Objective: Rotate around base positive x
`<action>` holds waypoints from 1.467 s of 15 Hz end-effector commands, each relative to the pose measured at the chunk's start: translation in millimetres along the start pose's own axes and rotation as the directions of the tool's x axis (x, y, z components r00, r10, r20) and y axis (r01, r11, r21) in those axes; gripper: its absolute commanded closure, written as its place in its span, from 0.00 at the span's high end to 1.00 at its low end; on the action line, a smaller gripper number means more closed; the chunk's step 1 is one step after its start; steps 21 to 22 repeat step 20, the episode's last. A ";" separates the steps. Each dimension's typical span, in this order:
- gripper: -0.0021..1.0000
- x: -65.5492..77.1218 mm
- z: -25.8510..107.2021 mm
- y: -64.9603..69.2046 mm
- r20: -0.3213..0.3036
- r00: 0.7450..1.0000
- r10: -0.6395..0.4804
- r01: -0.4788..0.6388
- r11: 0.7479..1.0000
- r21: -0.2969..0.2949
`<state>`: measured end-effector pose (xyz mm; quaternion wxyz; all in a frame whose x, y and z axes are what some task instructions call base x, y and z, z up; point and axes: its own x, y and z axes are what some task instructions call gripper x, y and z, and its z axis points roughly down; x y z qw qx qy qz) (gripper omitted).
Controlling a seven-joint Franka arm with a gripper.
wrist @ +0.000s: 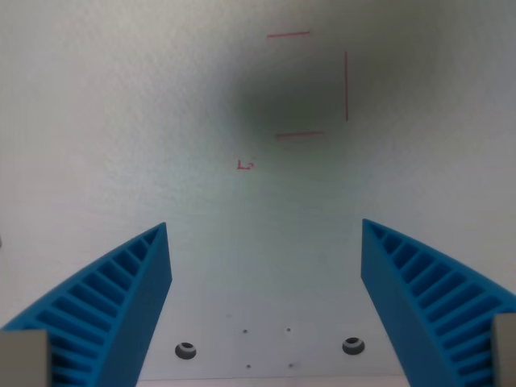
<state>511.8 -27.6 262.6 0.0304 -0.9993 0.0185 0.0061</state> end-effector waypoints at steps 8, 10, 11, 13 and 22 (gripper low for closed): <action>1.00 0.2 -2.5 4.8 0.008 1.000 -0.020 0.018 0.965 0.260; 1.00 0.2 -2.5 4.8 0.009 1.000 -0.021 0.017 0.959 0.283; 1.00 0.2 -2.5 4.8 0.009 1.000 -0.021 0.017 0.956 0.294; 1.00 0.2 -2.5 4.8 0.010 1.000 -0.021 0.017 0.949 0.316; 1.00 0.2 -2.5 4.8 0.014 1.000 -0.022 0.015 0.920 0.393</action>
